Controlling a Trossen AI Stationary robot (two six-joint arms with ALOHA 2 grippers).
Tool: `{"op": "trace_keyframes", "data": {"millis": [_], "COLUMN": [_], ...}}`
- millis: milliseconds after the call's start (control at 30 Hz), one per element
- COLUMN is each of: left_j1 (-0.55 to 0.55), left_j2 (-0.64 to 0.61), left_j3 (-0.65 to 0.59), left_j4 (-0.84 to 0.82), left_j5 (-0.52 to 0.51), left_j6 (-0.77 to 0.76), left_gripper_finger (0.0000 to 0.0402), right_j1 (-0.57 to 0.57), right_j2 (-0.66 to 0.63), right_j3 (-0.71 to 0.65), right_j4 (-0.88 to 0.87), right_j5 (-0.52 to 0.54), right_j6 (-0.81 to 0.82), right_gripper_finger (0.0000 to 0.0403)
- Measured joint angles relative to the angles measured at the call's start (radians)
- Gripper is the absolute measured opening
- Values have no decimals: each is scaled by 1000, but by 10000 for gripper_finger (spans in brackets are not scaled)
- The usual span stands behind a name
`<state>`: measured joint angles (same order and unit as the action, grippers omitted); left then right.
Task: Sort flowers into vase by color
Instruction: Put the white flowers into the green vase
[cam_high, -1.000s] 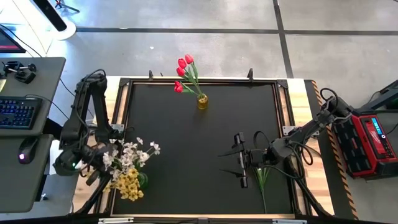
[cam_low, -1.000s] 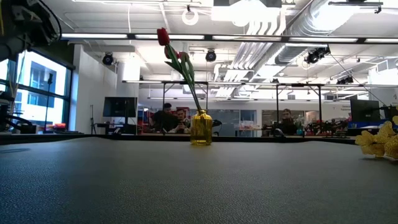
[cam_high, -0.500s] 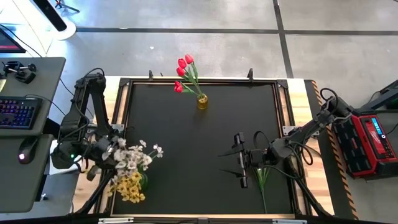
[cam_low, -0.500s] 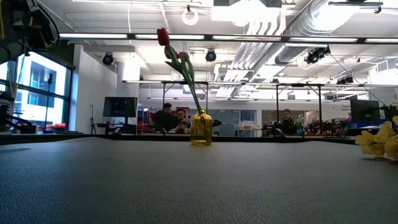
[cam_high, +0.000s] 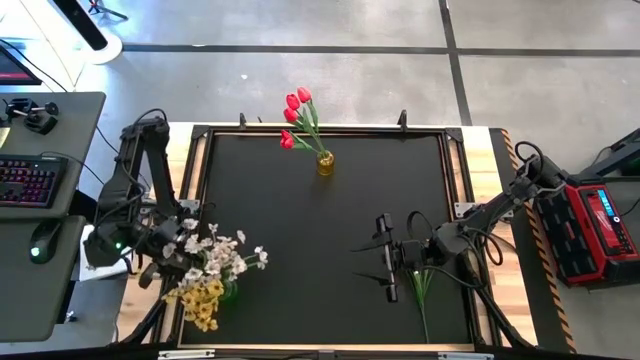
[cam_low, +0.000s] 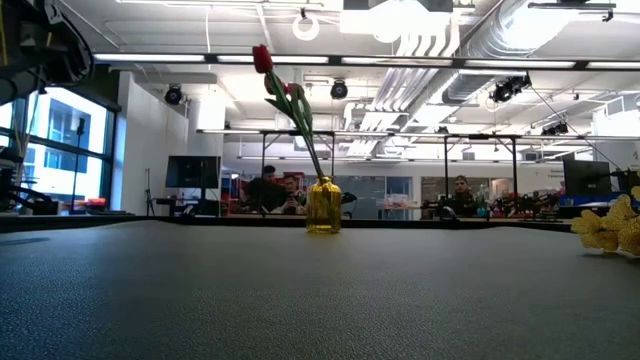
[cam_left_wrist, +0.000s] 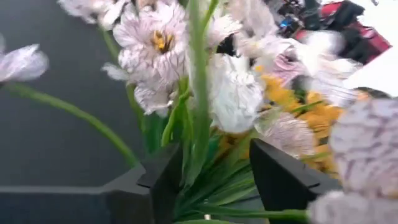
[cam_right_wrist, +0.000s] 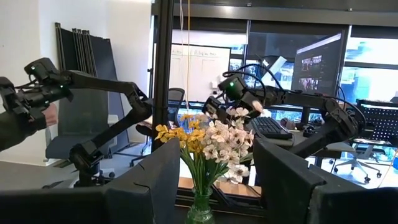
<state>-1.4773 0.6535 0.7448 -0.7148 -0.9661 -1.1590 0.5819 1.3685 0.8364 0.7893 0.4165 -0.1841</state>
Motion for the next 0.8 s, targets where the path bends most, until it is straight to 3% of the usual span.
{"op": "trace_keyframes", "data": {"millis": [233,567,667,800], "left_j1": [0,5,5,4], "left_j2": [-76,-97,-98,-97], "left_j3": [0,0,0,0], "left_j4": [116,155,238,413], "left_j5": [10,-38,-36,-6], "left_j6": [213,350,424,641], "left_gripper_finger": [201,202,202,202], "right_j1": [0,0,0,0], "right_j2": [0,0,0,0], "right_j3": [0,0,0,0], "right_j4": [0,-7,-7,-7], "right_j5": [0,0,0,0], "right_j6": [0,0,0,0], "right_gripper_finger": [188,188,188,188]}}
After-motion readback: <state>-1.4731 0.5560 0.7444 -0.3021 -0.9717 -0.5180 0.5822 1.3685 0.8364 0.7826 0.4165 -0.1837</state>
